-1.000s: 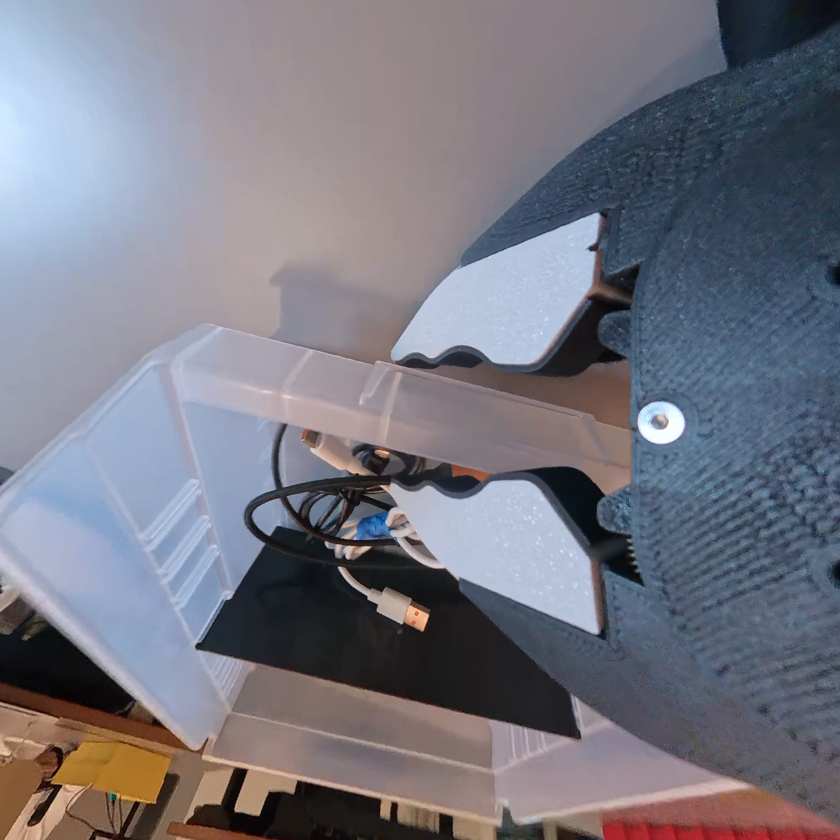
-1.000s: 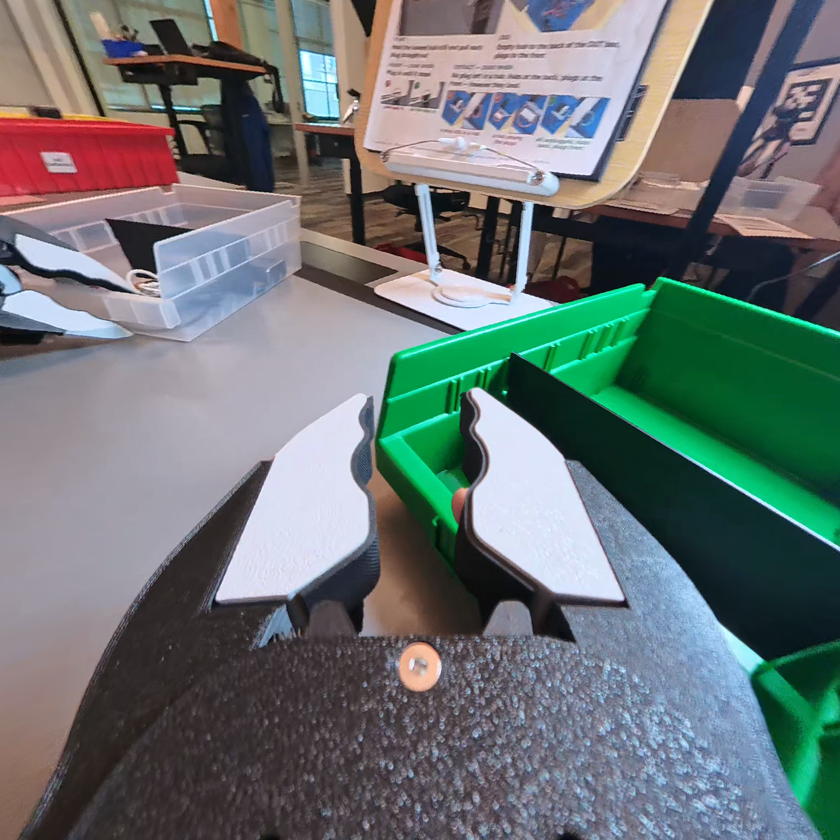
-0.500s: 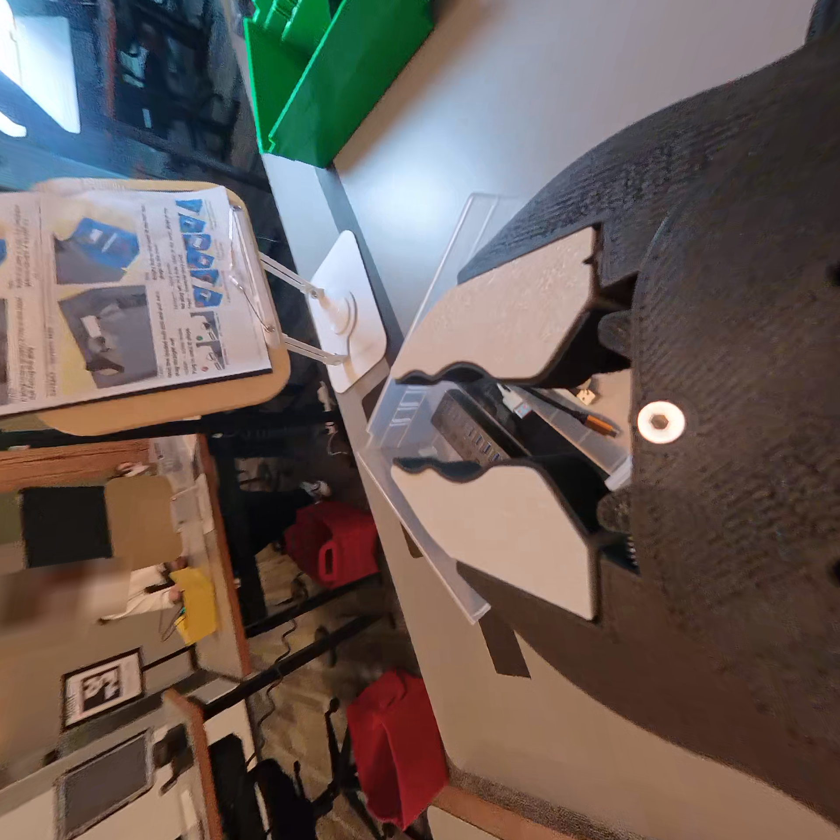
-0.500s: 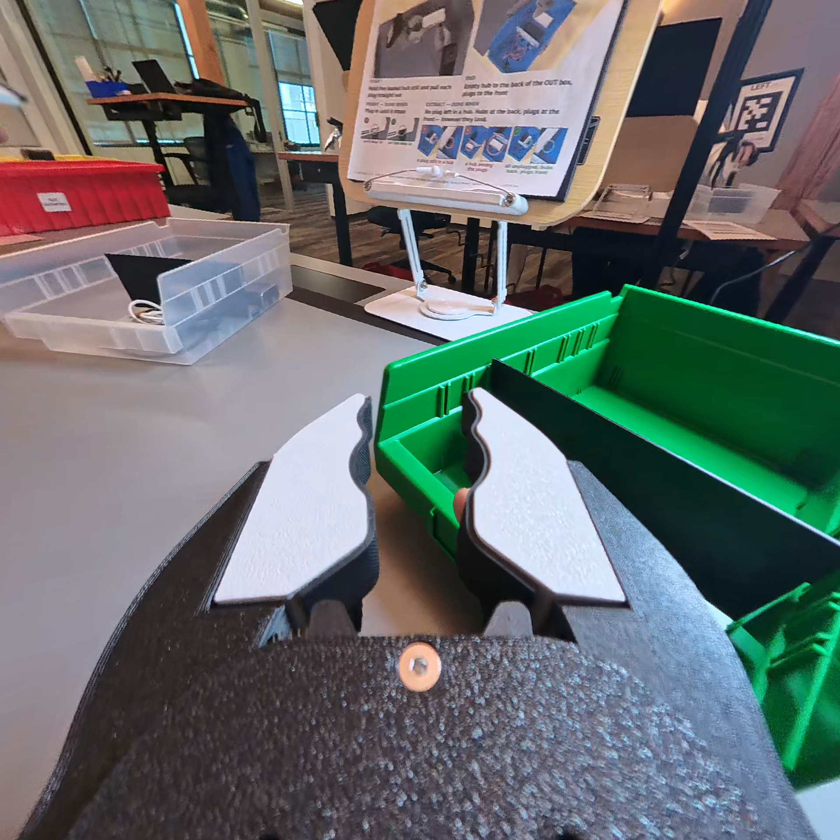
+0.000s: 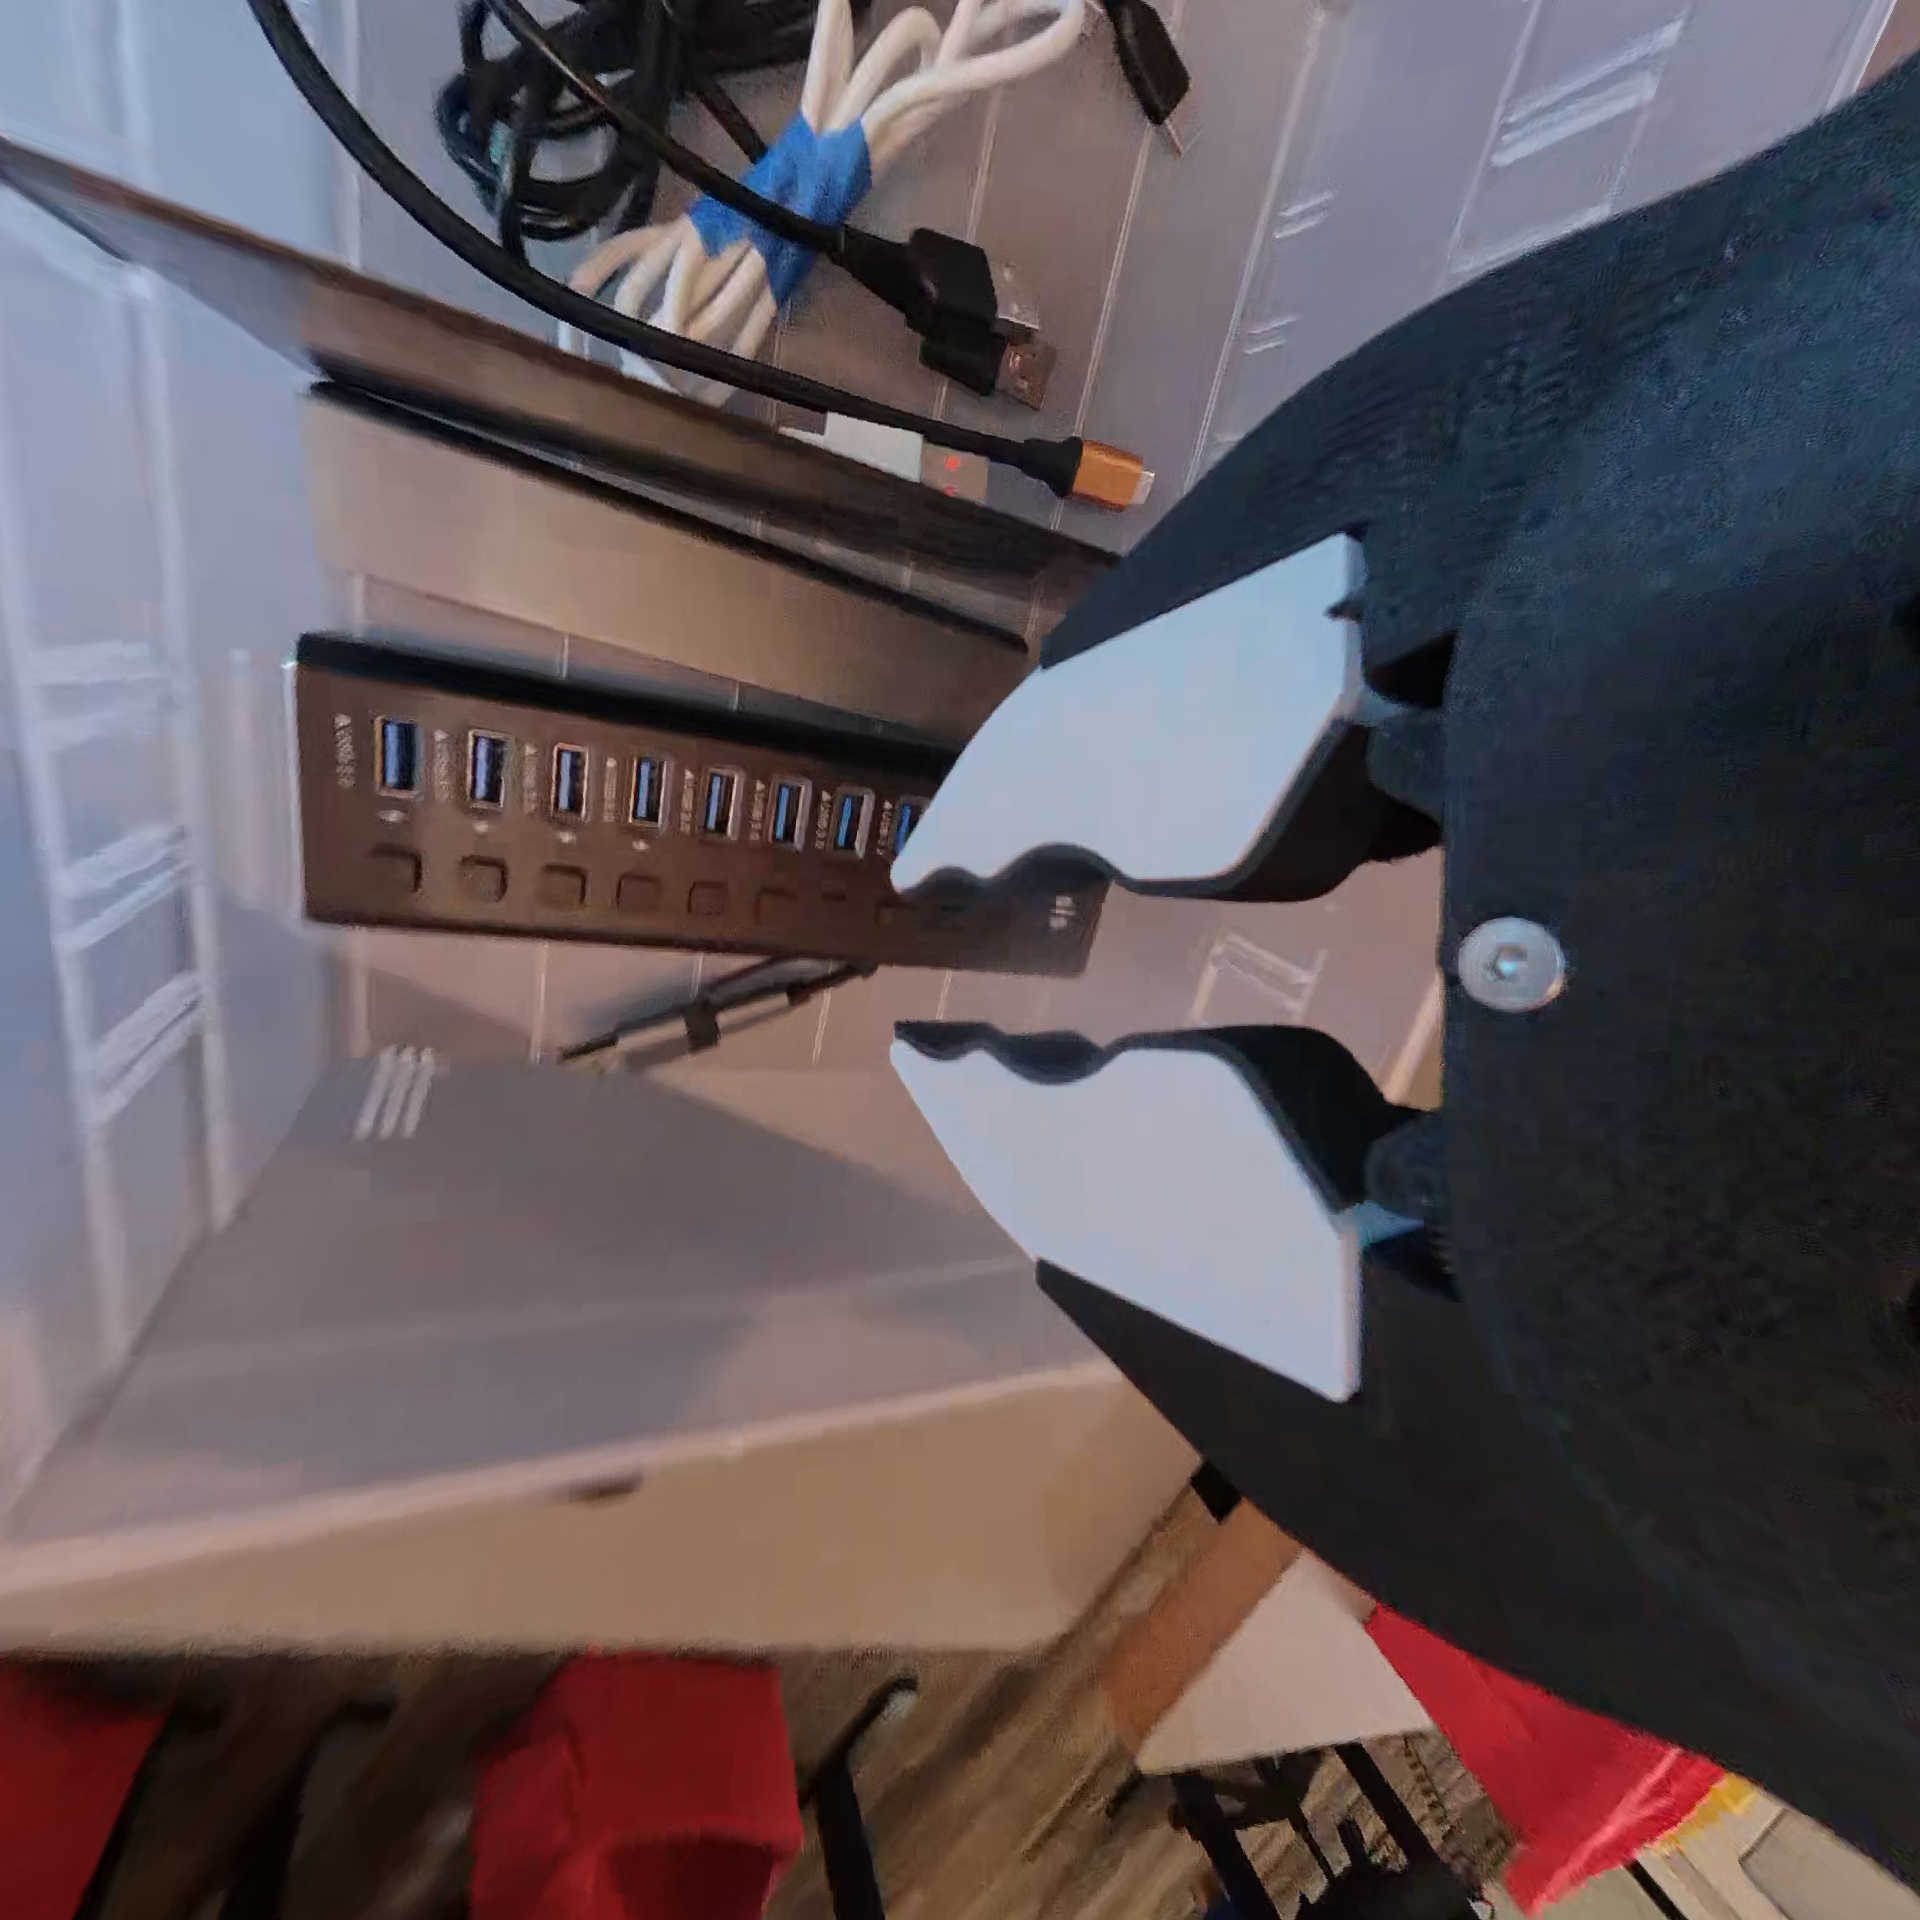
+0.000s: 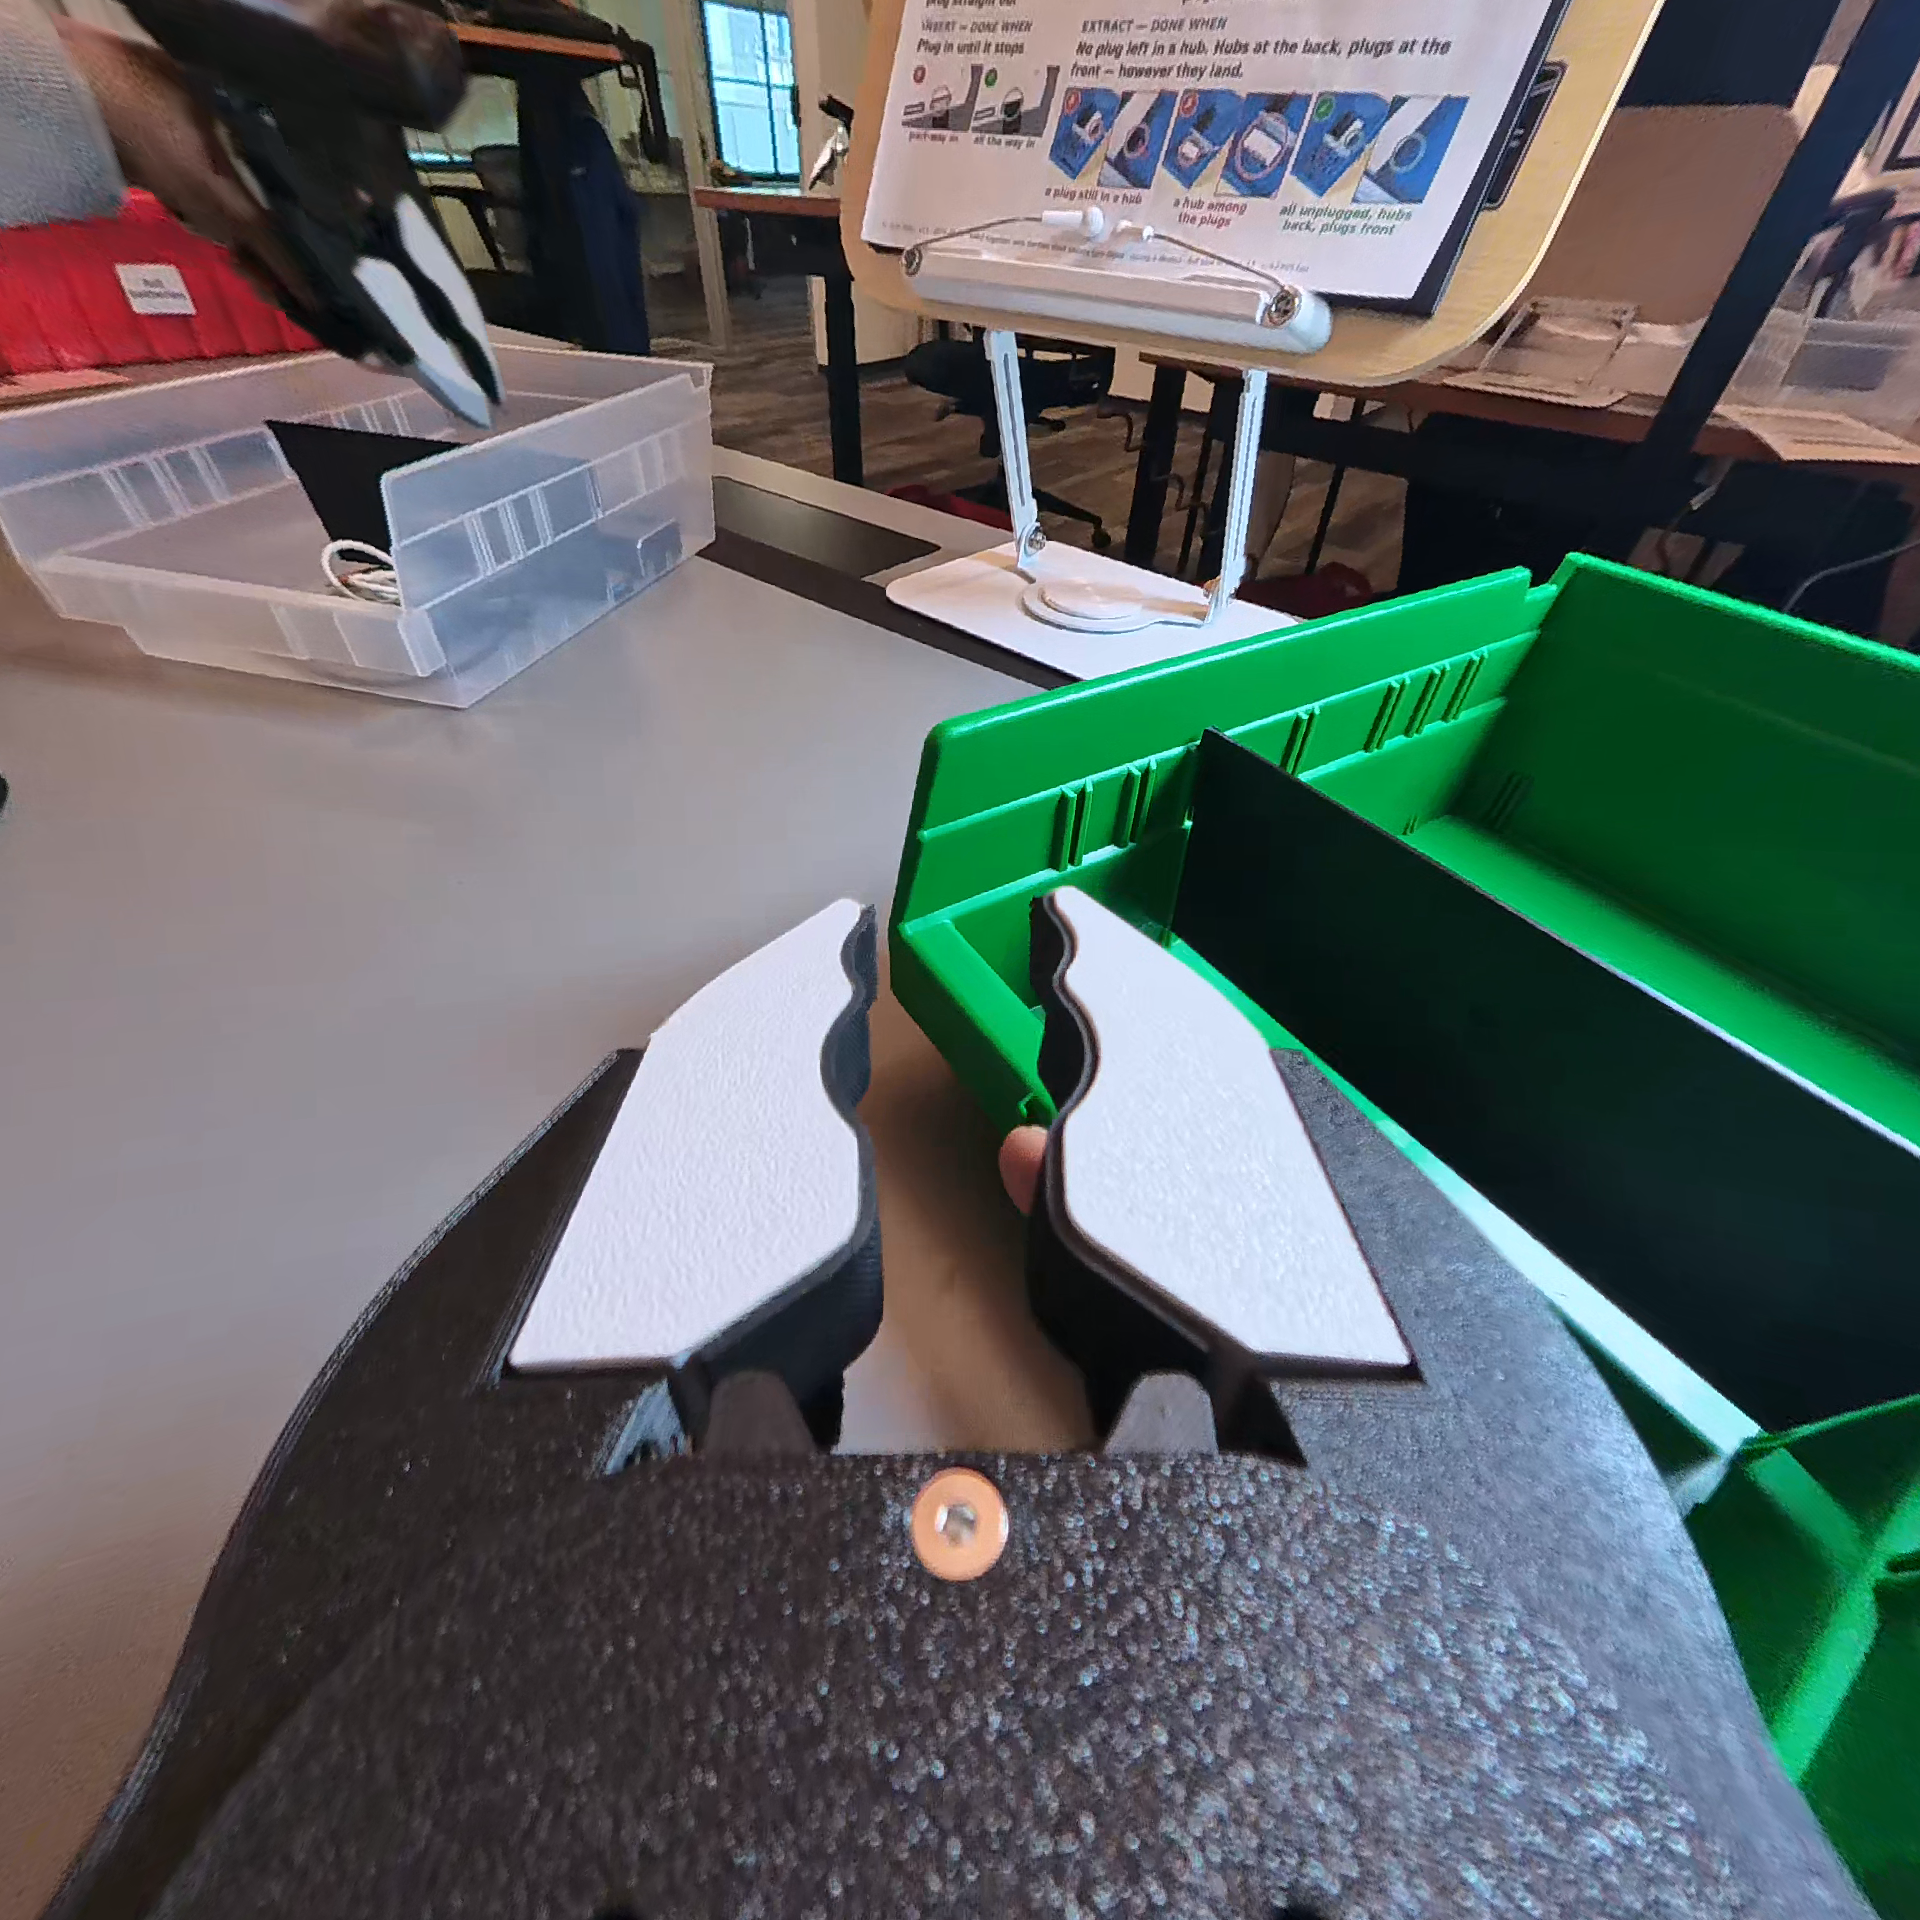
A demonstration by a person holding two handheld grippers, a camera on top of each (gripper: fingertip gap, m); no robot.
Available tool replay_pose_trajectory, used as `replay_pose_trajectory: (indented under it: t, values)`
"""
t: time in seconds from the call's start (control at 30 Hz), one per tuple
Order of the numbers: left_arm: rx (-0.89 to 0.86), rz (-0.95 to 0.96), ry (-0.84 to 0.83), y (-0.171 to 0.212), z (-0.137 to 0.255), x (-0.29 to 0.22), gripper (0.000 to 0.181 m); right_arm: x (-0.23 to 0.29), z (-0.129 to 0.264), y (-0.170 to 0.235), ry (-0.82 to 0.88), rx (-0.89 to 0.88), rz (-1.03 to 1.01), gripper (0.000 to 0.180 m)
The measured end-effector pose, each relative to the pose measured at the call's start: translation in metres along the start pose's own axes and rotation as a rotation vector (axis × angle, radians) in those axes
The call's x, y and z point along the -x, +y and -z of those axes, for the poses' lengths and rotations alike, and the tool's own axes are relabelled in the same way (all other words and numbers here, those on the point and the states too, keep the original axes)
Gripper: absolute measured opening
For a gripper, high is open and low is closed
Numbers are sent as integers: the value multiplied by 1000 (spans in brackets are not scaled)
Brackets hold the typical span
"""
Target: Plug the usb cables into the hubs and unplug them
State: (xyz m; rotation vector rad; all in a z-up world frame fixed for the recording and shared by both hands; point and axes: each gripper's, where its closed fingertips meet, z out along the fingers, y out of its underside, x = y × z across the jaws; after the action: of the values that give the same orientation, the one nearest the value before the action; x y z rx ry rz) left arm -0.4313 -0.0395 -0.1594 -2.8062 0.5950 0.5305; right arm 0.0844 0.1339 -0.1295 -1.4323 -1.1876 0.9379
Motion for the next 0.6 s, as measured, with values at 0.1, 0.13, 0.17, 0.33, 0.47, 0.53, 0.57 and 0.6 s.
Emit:
replay_pose_trajectory:
  t: [0.1,0.13,0.17,0.33,0.47,0.53,0.57,0.6]
  values:
    - [87,-36,125,-2,-24,-8,49,0,-1,5,-5,22,15,28]
    - [109,-25,189,-3,-29,-14,61,0,-1,6,-7,30,21,28]
    - [135,-9,259,-3,-33,-22,66,0,-2,8,-10,37,24,28]
    - [209,-38,360,-1,-52,-33,67,4,-6,15,-41,66,17,27]
    - [169,-27,397,-6,-53,-34,56,8,-8,19,-61,85,19,27]
    - [158,-44,389,-6,-53,-34,56,9,-8,19,-64,88,28,27]
    - [152,-62,373,-6,-53,-33,56,9,-8,19,-63,90,34,27]
    - [146,-90,345,-6,-52,-31,56,9,-7,18,-59,89,38,27]
